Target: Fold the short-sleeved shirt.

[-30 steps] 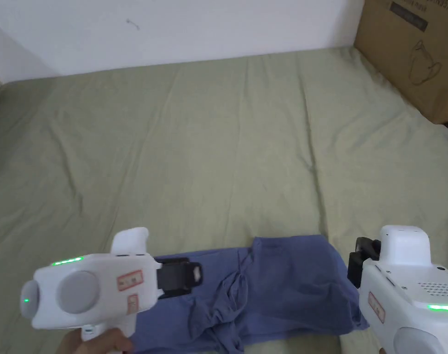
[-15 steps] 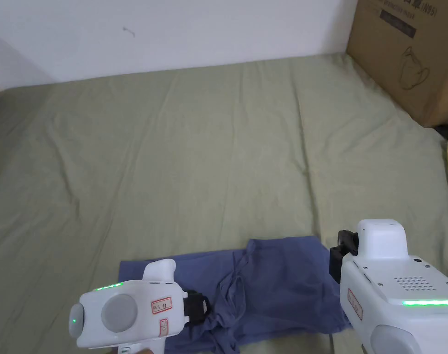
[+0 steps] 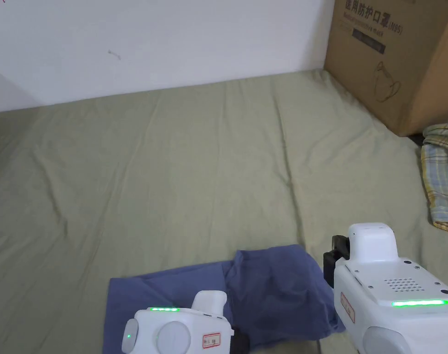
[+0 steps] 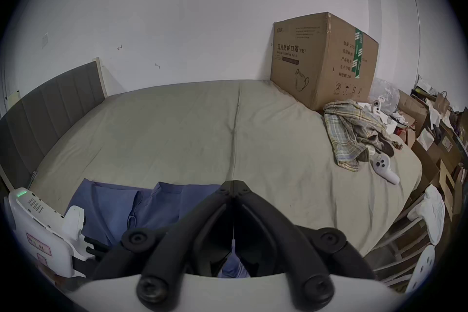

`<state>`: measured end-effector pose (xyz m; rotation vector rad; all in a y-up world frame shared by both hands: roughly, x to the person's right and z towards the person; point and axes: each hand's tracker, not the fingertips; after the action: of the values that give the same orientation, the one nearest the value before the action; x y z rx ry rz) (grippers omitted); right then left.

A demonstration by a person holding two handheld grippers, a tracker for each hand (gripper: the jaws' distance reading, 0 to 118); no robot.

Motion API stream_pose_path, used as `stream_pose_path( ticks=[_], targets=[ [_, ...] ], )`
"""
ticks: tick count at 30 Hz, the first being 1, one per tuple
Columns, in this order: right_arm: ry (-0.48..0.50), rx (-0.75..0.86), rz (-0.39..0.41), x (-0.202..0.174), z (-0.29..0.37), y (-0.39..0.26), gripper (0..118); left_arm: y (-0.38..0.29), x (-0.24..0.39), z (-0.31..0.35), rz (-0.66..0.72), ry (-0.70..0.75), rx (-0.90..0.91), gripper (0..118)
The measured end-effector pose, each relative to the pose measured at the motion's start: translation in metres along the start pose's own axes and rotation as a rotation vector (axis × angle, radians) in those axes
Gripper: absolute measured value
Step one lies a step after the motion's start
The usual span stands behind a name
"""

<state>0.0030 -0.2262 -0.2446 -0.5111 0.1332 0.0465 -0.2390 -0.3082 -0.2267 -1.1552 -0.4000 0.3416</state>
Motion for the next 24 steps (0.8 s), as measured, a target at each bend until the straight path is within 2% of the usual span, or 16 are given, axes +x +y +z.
stream_pose_path(
  ticks=[8,13,16,20,21,22,23,24],
  targets=[
    [0.018,0.04,0.022,-0.013,0.008,0.015,1,0.007,-0.031,0.088,0.067,-0.083,0.219,0],
    [0.046,0.046,0.041,-0.03,0.01,0.018,1,-0.016,-0.104,0.141,0.274,-0.127,0.365,0],
    [0.066,0.034,0.065,-0.043,0.008,0.016,1,-0.044,-0.152,0.149,0.392,-0.098,0.368,0],
    [0.094,0.023,0.087,-0.059,0.006,0.017,1,-0.078,-0.201,0.151,0.553,-0.18,0.373,3],
    [0.096,0.023,0.09,-0.063,0.005,0.018,1,-0.083,-0.209,0.152,0.582,-0.208,0.389,10],
    [0.1,0.022,0.095,-0.066,0.005,0.019,1,-0.087,-0.217,0.151,0.61,-0.227,0.39,23],
    [0.101,0.019,0.102,-0.069,0.004,0.02,1,-0.087,-0.217,0.149,0.626,-0.249,0.39,54],
    [0.102,0.018,0.109,-0.072,0.003,0.021,1,-0.088,-0.22,0.146,0.64,-0.269,0.402,77]
  ],
)
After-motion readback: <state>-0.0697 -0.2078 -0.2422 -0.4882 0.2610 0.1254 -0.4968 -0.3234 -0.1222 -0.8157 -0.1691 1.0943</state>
